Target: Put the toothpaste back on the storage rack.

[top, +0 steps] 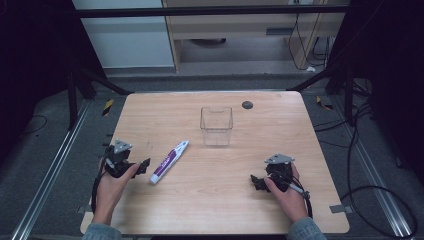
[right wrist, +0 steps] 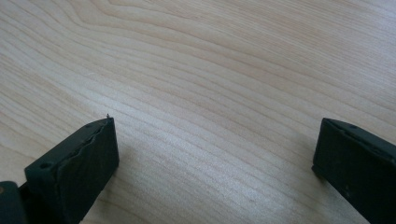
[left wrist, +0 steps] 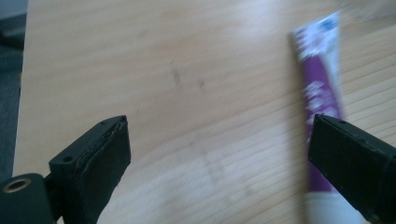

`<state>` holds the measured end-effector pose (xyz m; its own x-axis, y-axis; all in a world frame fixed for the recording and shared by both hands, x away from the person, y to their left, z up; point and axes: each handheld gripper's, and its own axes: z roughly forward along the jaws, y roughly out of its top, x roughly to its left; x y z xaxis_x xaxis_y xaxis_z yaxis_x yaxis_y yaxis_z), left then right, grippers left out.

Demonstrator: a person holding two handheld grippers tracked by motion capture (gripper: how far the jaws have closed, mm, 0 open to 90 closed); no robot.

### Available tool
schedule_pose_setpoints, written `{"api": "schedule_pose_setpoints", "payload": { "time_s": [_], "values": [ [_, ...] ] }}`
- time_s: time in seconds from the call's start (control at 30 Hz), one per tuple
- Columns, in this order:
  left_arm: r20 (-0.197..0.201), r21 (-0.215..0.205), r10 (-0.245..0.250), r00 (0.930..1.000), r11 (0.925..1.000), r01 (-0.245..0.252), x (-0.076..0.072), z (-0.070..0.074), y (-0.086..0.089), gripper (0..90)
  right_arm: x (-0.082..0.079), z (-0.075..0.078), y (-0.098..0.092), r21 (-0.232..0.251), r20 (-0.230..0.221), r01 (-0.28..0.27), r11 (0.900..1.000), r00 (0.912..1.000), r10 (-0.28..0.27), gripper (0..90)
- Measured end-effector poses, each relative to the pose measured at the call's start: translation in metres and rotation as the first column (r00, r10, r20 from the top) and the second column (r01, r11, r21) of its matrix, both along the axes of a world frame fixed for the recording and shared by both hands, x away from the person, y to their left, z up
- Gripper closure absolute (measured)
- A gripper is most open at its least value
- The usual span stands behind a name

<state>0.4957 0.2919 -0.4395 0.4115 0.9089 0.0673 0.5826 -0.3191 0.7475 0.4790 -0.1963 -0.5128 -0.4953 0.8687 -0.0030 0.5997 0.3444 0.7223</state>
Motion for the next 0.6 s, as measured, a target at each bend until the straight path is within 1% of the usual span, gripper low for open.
{"api": "schedule_pose_setpoints", "payload": {
  "time_s": [0.03, 0.07, 0.1, 0.13, 0.17, 0.23, 0.27, 0.33, 0.4, 0.5, 0.6],
  "values": [
    [0.008, -0.003, -0.016, 0.9998, 0.9999, 0.016, 0.001, 0.007, -0.005, 5.7, 0.001, 0.0, 0.001, 0.002, 0.001, 0.001, 1.0, 1.0, -0.001, 0.4],
    [0.005, -0.012, -0.035, 0.9994, 0.9993, 0.035, 0.004, 0.013, -0.011, 6.4, 0.001, 0.0, 0.001, 0.002, 0.001, 0.0, 1.0, 1.0, 0.0, 0.4],
    [0.0, 0.001, -0.047, 0.9989, 0.9989, 0.047, 0.006, 0.017, -0.017, 6.6, 0.0, 0.0, 0.0, 0.0, 0.0, -0.003, 1.0, 1.0, 0.003, 0.4],
    [-0.001, 0.019, -0.053, 0.9986, 0.9984, 0.053, 0.007, 0.019, -0.021, 6.9, -0.001, 0.0, 0.0, 0.0, 0.0, 0.0, 1.0, 1.0, 0.0, 0.4],
    [-0.009, 0.028, -0.059, 0.9982, 0.9979, 0.059, 0.009, 0.022, -0.026, 8.0, -0.001, 0.0, 0.0, 0.001, 0.0, 0.001, 1.0, 1.0, -0.001, 0.4],
    [-0.028, 0.017, -0.081, 0.9963, 0.9965, 0.082, 0.015, 0.025, -0.037, 8.0, 0.0, 0.0, 0.0, 0.0, -0.001, 0.0, 1.0, 1.0, 0.0, 0.4],
    [-0.038, 0.016, -0.096, 0.9947, 0.9952, 0.096, 0.018, 0.025, -0.042, 8.1, 0.0, 0.0, 0.0, 0.0, 0.0, -0.002, 1.0, 1.0, 0.002, 0.4],
    [-0.06, 0.03, -0.115, 0.9916, 0.9927, 0.117, 0.024, 0.024, -0.05, 8.3, 0.0, 0.0, 0.0, 0.001, 0.001, -0.002, 1.0, 1.0, 0.002, 0.4],
    [-0.077, 0.043, -0.121, 0.9897, 0.9913, 0.125, 0.029, 0.022, -0.057, 8.3, 0.001, 0.0, 0.0, 0.002, 0.0, -0.002, 1.0, 1.0, 0.002, 0.4],
    [-0.097, 0.038, -0.129, 0.9869, 0.9903, 0.133, 0.034, 0.018, -0.068, 8.6, 0.001, 0.0, 0.0, 0.002, 0.0, -0.001, 1.0, 1.0, 0.001, 0.4],
    [-0.124, 0.05, -0.135, 0.9831, 0.9886, 0.142, 0.038, 0.013, -0.076, 8.6, 0.001, 0.0, 0.0, 0.002, 0.0, -0.002, 1.0, 1.0, 0.002, 0.4]
  ]
}}
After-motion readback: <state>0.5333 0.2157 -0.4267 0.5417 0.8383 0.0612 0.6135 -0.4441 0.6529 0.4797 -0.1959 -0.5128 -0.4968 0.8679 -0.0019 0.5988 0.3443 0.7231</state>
